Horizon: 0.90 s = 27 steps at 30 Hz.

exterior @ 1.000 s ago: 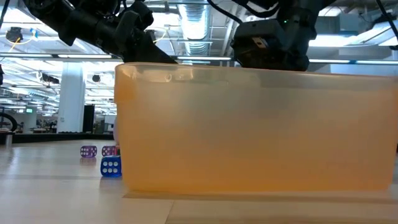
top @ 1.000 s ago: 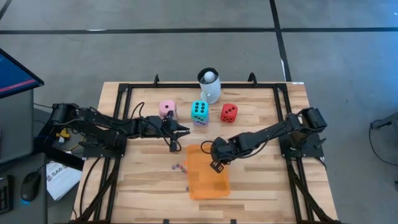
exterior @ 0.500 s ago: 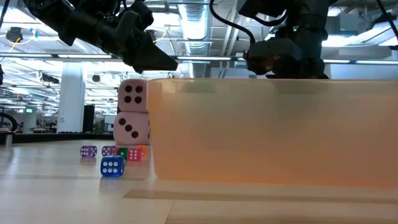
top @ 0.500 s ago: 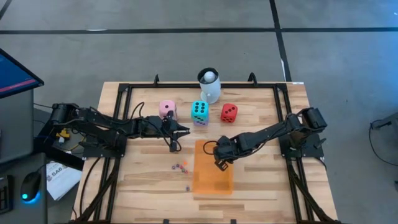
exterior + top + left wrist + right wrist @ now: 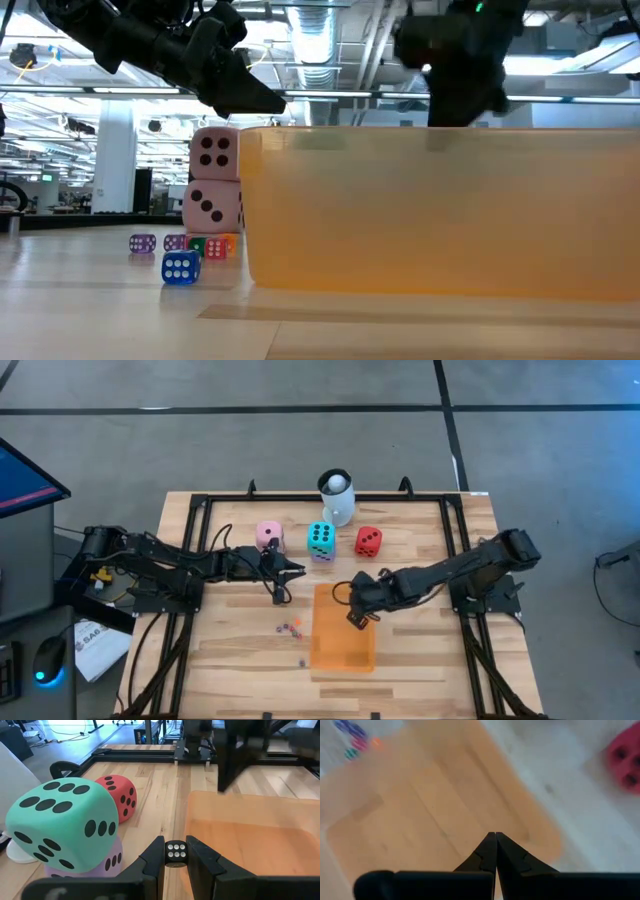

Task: Pick & Place Dice
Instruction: Put the small black dice into the orange bin

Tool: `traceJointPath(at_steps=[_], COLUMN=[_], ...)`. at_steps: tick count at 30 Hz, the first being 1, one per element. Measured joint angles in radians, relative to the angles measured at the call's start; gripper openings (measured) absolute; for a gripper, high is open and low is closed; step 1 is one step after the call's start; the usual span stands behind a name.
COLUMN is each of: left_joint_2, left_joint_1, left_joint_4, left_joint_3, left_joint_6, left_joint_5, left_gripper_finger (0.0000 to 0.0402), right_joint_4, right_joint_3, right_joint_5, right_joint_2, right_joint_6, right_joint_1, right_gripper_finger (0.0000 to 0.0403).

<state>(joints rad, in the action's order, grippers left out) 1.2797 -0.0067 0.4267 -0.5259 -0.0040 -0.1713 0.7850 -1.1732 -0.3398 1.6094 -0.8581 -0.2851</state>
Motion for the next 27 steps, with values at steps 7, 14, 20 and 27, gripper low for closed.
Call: traceJointPath(at_steps=[7, 14, 20, 27], left_joint_2=[0.0, 0.0, 0.0, 0.0], left_joint_1=[0.0, 0.0, 0.0, 0.0], left_joint_4=[0.0, 0.0, 0.0, 0.0], left_joint_3=[0.0, 0.0, 0.0, 0.0], left_joint_6=[0.0, 0.0, 0.0, 0.0], left_joint_5=[0.0, 0.0, 0.0, 0.0], left_gripper_finger=[0.0051, 0.0051, 0.0051, 0.0051], right_joint_4=[-0.005, -0.014, -0.036, -0.326], right_joint_3=[0.0, 0.0, 0.011, 0.135], right_joint_5=[-0.103, -0.15, -0.199, -0.217], right_joint_2=[-0.144, -0.182, -0.182, -0.191], right_joint_6=[0.157, 0.278, 0.296, 0.457], right_joint_1=[-0.051, -0.1, -0.129, -0.139], right_gripper_finger=[0.0, 0.0, 0.0, 0.0])
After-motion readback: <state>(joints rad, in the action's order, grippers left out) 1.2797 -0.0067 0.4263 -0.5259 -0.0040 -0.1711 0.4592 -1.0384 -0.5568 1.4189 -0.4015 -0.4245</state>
